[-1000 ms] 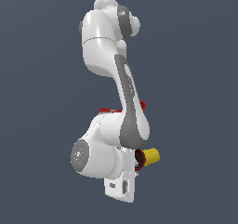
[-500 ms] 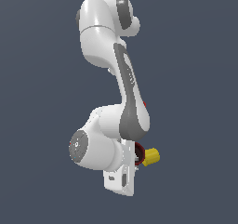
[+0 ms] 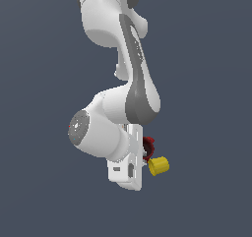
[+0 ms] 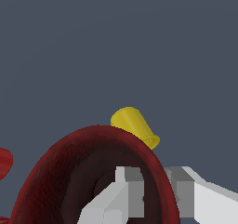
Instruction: Pick up a designated object from a clutter of objects.
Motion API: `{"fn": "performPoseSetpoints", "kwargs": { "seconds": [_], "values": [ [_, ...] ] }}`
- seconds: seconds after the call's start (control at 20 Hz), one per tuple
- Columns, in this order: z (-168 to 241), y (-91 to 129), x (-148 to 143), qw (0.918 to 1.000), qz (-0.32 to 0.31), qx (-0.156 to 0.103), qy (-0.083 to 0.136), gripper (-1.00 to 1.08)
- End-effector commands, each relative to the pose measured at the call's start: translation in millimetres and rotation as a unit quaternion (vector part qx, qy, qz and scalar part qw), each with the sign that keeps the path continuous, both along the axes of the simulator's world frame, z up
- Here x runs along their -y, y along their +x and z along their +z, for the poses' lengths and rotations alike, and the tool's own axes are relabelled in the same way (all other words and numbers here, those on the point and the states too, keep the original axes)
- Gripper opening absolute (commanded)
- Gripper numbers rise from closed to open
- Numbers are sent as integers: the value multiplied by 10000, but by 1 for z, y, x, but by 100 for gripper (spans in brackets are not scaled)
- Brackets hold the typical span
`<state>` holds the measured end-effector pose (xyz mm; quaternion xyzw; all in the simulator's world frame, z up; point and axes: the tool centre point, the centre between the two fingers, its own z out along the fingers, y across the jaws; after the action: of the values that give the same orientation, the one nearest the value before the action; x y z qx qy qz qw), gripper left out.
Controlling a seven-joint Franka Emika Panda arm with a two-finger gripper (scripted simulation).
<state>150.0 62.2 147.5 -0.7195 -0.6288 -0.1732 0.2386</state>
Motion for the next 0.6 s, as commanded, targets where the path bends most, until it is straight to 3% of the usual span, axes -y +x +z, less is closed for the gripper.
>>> {"fn": "performPoseSetpoints", "kwargs": {
  "seconds": [0.0, 0.55],
  "values": [
    [19, -12, 1, 10000, -4, 14, -8, -100],
    [101, -68, 5, 10000, -7, 12, -14, -100]
  ]
}}
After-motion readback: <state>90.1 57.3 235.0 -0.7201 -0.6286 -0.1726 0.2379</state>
